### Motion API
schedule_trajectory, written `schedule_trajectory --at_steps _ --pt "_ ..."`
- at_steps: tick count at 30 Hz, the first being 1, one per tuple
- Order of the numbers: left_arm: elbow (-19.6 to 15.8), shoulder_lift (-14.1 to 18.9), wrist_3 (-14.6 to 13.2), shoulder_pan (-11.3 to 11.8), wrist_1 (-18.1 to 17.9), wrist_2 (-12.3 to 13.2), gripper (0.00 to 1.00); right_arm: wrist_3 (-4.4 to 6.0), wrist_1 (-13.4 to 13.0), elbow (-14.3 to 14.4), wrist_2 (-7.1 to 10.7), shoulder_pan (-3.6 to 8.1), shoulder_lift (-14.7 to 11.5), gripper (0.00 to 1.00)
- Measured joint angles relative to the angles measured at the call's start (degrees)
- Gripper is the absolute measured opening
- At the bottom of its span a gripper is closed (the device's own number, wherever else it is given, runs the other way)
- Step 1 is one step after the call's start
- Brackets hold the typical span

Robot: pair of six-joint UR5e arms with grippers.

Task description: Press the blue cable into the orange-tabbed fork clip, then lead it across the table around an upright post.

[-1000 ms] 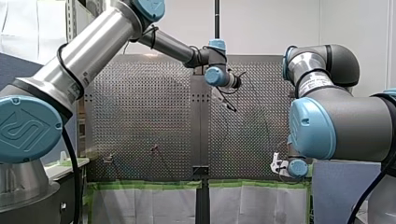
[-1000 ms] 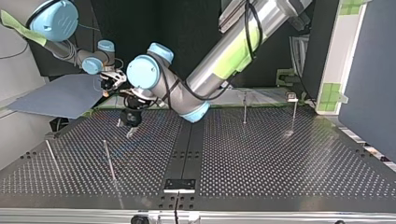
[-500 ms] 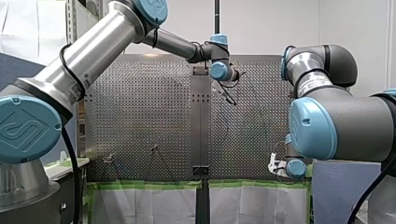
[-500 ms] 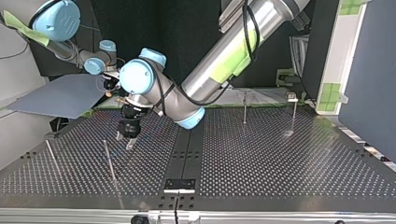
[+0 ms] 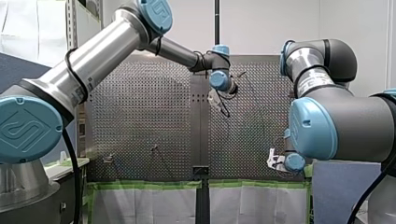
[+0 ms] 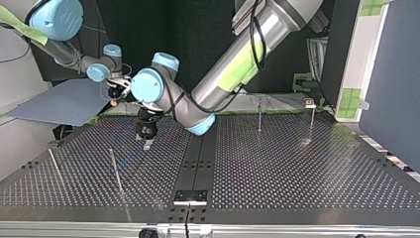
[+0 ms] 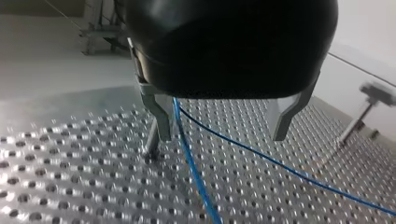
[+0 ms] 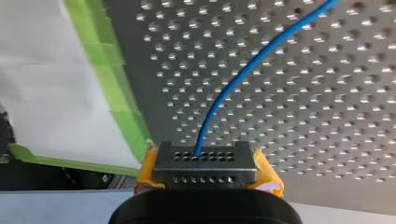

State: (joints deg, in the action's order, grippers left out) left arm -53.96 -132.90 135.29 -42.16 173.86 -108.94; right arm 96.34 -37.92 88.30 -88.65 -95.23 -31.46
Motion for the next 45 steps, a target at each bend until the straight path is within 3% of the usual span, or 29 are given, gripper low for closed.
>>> schedule_trajectory --at_steps 11,24,32,40,45 --pt "0.0 -0.24 -2.28 0.97 -2.1 -2.54 1.0 0.18 0.99 0.0 -0.93 -0.15 -1.12 0.0" --pt "0.01 -1.65 1.47 1.34 -4.56 -1.44 1.0 0.2 0.6 0.01 -1.01 -0.33 -0.34 0.0" --pt "0.01 -4.09 2.1 1.61 -7.35 -4.4 1.0 0.11 0.57 0.0 -1.01 -0.36 -0.31 0.0" --pt "0.01 -4.37 -1.24 2.18 -8.93 -8.04 1.0 0.09 0.56 0.0 -1.01 -0.46 -0.3 0.0" --pt "0.0 -5.84 -4.17 1.84 -8.51 -8.47 1.0 0.09 0.56 0.0 -1.01 -0.54 -0.3 0.0"
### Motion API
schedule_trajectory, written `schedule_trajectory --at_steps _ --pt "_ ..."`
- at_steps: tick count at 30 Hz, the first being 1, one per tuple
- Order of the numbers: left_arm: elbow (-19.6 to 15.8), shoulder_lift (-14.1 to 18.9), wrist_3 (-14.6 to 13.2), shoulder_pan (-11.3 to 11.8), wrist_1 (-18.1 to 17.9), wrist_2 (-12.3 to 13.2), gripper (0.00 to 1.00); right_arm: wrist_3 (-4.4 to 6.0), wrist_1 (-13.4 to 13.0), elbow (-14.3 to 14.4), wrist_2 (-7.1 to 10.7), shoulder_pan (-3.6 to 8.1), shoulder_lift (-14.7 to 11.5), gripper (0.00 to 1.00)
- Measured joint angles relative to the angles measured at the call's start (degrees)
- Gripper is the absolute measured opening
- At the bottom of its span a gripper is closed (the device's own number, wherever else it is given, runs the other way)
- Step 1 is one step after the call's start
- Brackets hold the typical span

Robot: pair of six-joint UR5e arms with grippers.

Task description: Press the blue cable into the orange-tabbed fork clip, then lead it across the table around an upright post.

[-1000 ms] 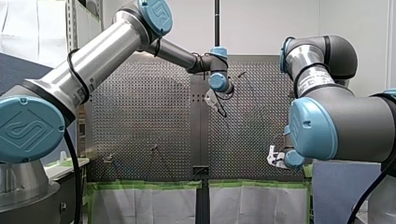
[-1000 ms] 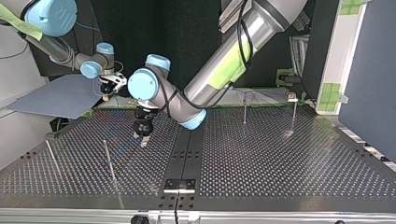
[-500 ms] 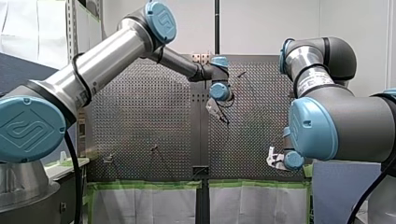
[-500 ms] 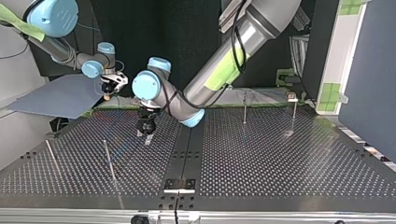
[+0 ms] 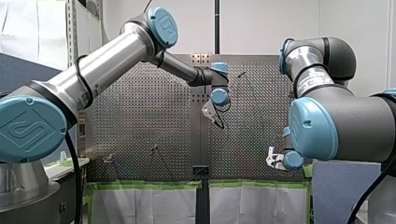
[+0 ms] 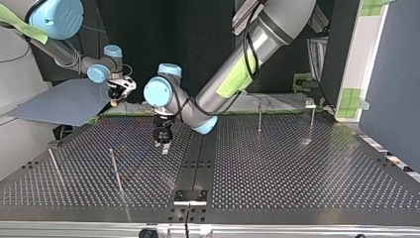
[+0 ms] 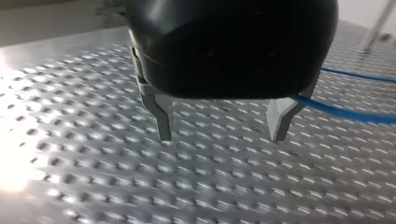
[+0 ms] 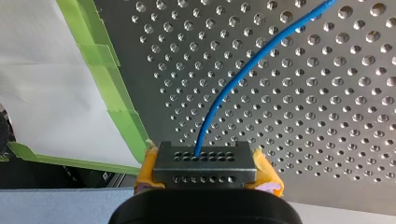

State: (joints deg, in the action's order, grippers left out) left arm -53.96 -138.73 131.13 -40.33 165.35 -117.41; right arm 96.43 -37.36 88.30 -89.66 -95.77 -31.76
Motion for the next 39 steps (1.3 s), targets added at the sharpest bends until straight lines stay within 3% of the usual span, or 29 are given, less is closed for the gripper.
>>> schedule_trajectory --at_steps 7,19,33,39 --pt "-0.03 -3.07 -1.95 -1.3 1.22 0.14 1.0 0.0 0.0 0.0 0.0 -0.04 -0.01 0.0" --pt "-0.06 -10.0 -2.6 -1.45 3.02 0.64 1.0 -0.08 -0.16 0.0 0.0 -0.12 0.02 0.0" --pt "-0.07 -11.77 -2.17 -1.01 2.09 0.19 1.0 -0.23 -0.35 0.0 0.0 -0.24 0.05 0.0" --pt "-0.07 -14.46 -1.92 -0.19 1.27 0.8 1.0 -0.26 -0.35 0.0 0.0 -0.27 0.06 0.0"
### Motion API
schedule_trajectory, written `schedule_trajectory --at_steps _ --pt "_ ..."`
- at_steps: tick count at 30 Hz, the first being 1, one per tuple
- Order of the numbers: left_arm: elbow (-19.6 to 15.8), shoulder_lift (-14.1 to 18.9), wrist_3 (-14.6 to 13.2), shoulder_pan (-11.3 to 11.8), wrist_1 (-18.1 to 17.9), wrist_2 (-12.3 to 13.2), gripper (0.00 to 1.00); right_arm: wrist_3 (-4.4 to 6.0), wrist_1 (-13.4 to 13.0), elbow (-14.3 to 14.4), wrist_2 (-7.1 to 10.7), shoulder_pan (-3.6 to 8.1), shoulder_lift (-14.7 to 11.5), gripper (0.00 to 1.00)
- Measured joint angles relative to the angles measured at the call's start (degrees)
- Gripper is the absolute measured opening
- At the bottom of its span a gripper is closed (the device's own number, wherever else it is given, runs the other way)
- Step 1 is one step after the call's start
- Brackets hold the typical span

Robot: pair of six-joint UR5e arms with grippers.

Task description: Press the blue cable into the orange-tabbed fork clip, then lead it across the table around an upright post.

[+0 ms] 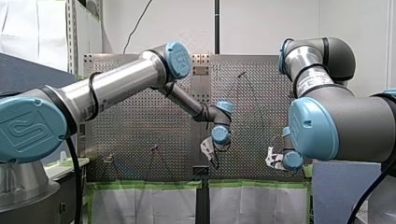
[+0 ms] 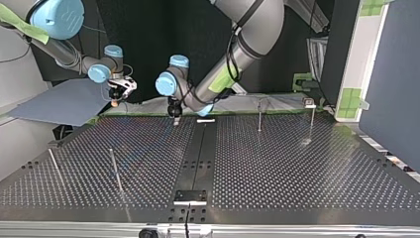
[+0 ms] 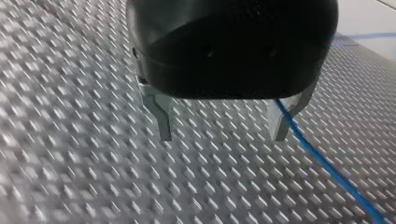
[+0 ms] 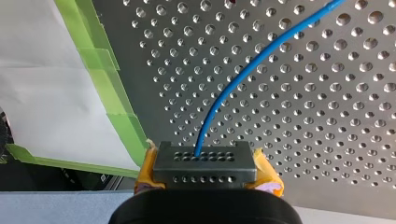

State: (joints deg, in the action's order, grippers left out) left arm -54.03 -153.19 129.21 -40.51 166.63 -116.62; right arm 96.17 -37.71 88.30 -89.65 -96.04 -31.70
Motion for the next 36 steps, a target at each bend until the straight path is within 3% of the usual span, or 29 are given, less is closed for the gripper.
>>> schedule_trajectory --at_steps 7,15,20,36 --pt "-0.01 -3.48 -0.53 0.26 -1.73 -0.61 1.0 0.0 0.0 0.0 0.04 -0.04 -0.01 0.0" --pt "-0.36 -3.9 -3.4 0.91 -0.48 -3.77 1.0 0.0 0.0 0.0 0.0 -0.13 -0.02 0.0" --pt "-2.78 -3.89 -5.07 1.68 -1.79 -4.95 1.0 0.0 -0.03 0.0 0.0 -0.17 -0.01 0.0" --pt "-12.24 -3.92 -5.3 4.84 -11.02 -4.53 1.0 -0.03 -0.18 0.0 0.09 -0.17 0.0 0.0"
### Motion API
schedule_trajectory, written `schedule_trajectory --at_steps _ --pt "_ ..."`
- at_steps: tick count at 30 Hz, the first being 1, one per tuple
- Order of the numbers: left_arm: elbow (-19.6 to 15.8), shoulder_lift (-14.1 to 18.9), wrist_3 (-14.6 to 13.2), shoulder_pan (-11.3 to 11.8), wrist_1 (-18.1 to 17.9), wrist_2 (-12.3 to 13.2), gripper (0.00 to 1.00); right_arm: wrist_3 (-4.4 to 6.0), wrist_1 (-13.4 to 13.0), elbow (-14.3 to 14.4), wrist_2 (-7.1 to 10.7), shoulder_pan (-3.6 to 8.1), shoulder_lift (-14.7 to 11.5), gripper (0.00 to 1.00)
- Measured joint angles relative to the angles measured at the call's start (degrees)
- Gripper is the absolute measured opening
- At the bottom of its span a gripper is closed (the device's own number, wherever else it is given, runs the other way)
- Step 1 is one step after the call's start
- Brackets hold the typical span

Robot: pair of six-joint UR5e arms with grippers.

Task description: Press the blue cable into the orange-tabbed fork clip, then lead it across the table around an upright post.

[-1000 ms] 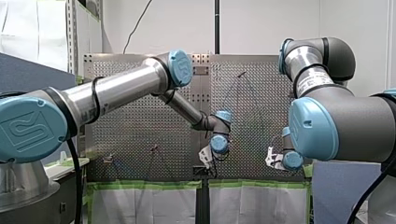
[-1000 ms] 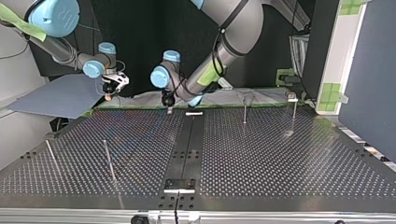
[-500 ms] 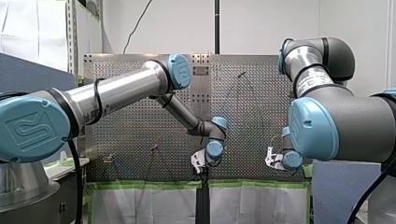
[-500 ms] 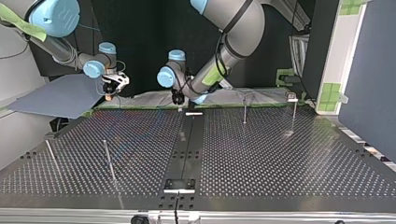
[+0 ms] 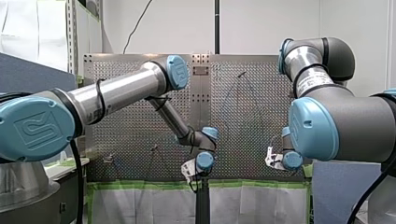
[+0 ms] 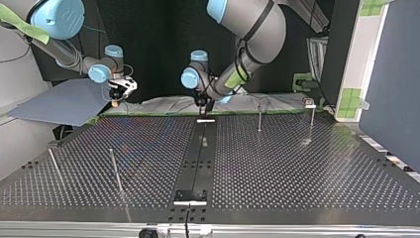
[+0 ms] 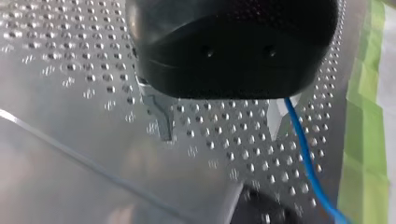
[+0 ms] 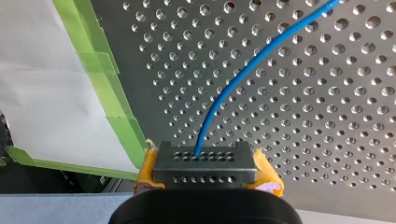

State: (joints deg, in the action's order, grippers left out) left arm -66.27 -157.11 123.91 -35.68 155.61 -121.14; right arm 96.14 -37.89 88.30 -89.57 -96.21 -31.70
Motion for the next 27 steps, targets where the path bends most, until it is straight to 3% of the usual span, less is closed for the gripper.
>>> schedule_trajectory --at_steps 6,13,19,27 --pt "-3.47 -0.27 0.26 2.87 -3.12 1.7 1.0 -0.16 0.0 0.0 -0.06 0.01 0.0 0.0" --pt "-6.52 -3.62 0.83 5.91 -5.14 5.65 1.0 -0.23 0.0 0.0 -0.02 0.01 0.0 0.0" --pt "-6.81 -5.14 1.79 6.89 -6.51 8.52 1.0 -0.23 0.0 0.0 0.0 0.01 0.0 0.0" --pt "-6.83 -5.24 1.33 7.65 -6.69 8.88 1.0 -0.35 0.0 0.0 0.0 0.0 0.03 0.0"
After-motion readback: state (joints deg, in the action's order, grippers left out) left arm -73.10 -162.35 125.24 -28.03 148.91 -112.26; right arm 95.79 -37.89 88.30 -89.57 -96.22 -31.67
